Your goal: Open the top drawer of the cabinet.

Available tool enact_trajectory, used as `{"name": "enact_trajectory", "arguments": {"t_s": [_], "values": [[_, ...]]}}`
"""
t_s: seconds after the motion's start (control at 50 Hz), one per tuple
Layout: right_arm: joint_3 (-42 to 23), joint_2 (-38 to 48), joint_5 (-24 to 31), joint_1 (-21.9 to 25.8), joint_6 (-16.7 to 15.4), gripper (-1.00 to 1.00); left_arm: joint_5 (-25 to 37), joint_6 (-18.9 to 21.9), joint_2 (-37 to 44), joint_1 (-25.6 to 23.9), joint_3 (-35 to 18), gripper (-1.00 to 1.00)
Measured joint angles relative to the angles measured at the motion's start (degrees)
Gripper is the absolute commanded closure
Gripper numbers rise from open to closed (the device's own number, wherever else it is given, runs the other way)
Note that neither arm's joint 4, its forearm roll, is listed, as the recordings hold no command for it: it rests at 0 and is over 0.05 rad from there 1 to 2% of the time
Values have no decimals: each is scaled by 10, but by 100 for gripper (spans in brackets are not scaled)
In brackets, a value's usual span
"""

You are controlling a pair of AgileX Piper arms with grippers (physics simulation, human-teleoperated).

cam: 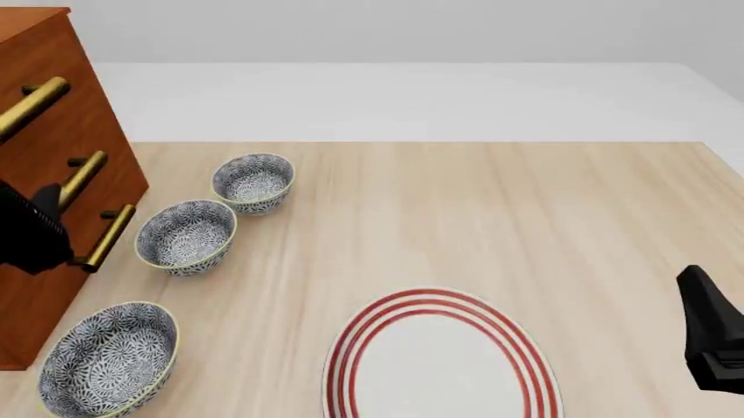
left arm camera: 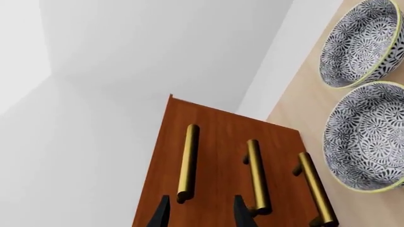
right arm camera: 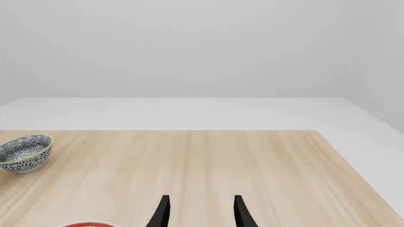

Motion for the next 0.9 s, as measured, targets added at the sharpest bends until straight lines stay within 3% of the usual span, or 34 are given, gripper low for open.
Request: {"name": "enact_trajectory", "arguments": {"t_s": [0.9], "values": [[0, 0, 0, 0, 0, -100, -14, 41, 55, 39, -43, -100]]}}
